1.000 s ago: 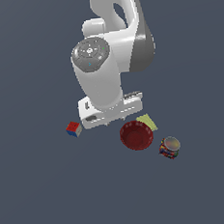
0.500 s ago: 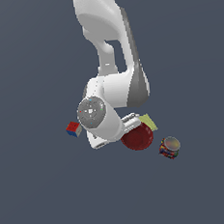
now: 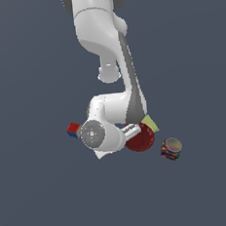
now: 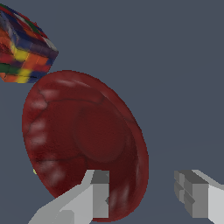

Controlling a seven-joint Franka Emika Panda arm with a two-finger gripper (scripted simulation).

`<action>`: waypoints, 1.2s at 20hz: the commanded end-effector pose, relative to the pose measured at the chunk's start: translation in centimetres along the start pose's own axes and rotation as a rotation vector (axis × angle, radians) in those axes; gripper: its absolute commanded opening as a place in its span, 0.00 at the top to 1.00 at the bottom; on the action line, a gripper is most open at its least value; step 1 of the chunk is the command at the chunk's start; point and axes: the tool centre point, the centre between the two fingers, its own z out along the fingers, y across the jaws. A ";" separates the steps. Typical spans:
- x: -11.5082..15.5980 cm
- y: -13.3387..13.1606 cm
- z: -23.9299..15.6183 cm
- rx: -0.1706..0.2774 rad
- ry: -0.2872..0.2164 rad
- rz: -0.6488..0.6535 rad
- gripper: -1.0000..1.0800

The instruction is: Pick up a designated object from a clutter of objects.

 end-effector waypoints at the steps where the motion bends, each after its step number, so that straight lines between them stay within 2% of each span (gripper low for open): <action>1: 0.2 0.1 0.6 0.011 -0.001 -0.009 0.38; 8: 0.1 0.2 1.1 0.013 -0.003 -0.009 0.38; 18: 0.1 0.1 3.8 0.015 -0.003 -0.012 0.38; 19: 0.1 0.1 3.8 0.015 -0.003 -0.012 1.00; 24: 0.1 0.1 3.8 0.015 -0.003 -0.012 1.00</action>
